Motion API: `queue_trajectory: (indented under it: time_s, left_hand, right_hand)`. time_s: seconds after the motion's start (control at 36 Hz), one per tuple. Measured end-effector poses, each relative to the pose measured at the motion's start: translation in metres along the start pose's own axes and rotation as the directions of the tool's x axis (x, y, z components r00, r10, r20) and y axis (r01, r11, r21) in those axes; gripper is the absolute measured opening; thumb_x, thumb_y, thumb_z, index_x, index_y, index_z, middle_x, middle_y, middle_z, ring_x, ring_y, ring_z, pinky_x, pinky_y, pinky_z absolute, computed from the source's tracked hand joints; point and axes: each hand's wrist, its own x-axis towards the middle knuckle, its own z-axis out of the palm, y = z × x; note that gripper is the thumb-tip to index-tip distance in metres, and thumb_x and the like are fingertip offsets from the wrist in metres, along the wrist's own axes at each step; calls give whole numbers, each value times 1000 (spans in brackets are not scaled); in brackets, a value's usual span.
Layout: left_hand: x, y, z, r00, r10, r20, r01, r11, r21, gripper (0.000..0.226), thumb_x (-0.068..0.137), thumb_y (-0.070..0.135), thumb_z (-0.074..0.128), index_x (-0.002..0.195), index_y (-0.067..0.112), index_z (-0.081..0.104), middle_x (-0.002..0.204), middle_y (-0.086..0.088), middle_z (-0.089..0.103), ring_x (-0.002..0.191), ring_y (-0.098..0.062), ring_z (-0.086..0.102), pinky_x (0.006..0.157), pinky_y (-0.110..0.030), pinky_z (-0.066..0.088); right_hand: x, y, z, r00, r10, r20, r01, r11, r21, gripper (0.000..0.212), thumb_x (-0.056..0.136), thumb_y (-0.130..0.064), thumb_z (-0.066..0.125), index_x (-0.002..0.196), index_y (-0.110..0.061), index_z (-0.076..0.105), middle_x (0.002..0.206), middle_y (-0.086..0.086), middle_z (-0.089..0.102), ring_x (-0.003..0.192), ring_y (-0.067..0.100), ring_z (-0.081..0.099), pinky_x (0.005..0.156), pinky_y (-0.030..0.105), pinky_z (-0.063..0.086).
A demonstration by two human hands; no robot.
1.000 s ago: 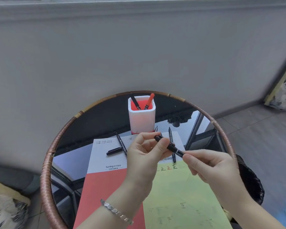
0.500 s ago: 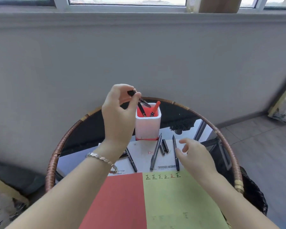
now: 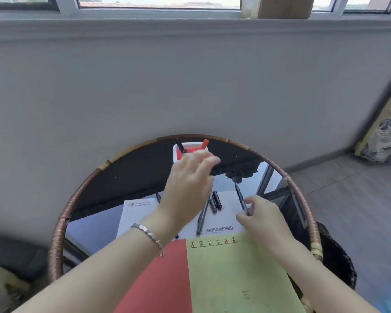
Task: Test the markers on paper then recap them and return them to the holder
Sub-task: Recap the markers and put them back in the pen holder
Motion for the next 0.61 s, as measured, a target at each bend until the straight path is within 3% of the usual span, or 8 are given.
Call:
queue_trajectory:
  time_s: [0.06,0.14,0.19,0.36,0.42,0.47,0.56,0.61]
  left_hand:
    - [-9,8,14,973,74,219,-80,997,19,22,73,7,70,94,7,65,98,-6,67,91,-25,59,77,-36,44]
    - [-15,14,34,816,-137,562,76,988,131,35,86,33,61,115,13,58,121,2,59,116,-22,45,91,-34,33]
    - [-15,12,44,728,-244,641,148,968,201,40,89,37,55,122,14,52,127,3,53,121,-20,37,94,-33,31]
    - [-14,13,52,683,-326,654,269,944,190,40,90,30,55,129,20,49,128,1,52,120,-21,35,91,-29,31]
    - [-14,15,51,732,-293,615,252,955,155,42,89,34,57,128,20,50,125,0,53,117,-20,39,90,-29,33]
    - [-15,20,46,795,-293,532,338,941,13,39,89,37,57,123,19,55,118,1,56,109,-16,45,88,-25,36]
    - [-9,38,28,763,-429,484,605,737,-300,24,94,33,47,100,15,62,94,-1,59,84,-8,55,68,-19,42]
    - [-7,46,18,716,-504,482,696,561,-448,30,98,31,37,85,14,58,79,1,59,72,-7,59,60,-20,43]
  right_hand:
    - [-5,8,-8,1000,-21,-18,22,999,30,36,79,-12,51,115,-12,58,66,-4,52,66,12,52,60,26,42]
    - [-12,21,-19,998,-53,-26,54,998,30,16,78,-10,52,89,-19,61,62,-7,43,61,12,44,50,11,32]
    - [-15,29,-26,998,-60,-21,60,998,20,23,80,-10,53,99,-16,63,66,-10,44,64,4,44,53,7,32]
    - [-23,48,-40,997,-56,-45,58,998,40,27,80,-11,56,105,-15,67,68,-2,51,69,4,47,58,13,33]
    - [-23,51,-41,997,-59,-56,62,997,53,25,79,-10,57,101,-14,67,69,1,52,69,7,47,58,13,33]
    - [-25,52,-42,996,-64,-68,69,995,74,21,79,-9,57,97,-14,68,71,2,52,69,8,47,59,13,34]
    - [-27,52,-43,993,-88,-83,97,989,109,22,79,-9,58,97,-17,66,74,0,53,68,8,47,59,13,35]
    - [-30,51,-43,991,-103,-88,113,986,124,22,79,-8,57,98,-18,66,76,-1,53,68,7,47,59,12,35]
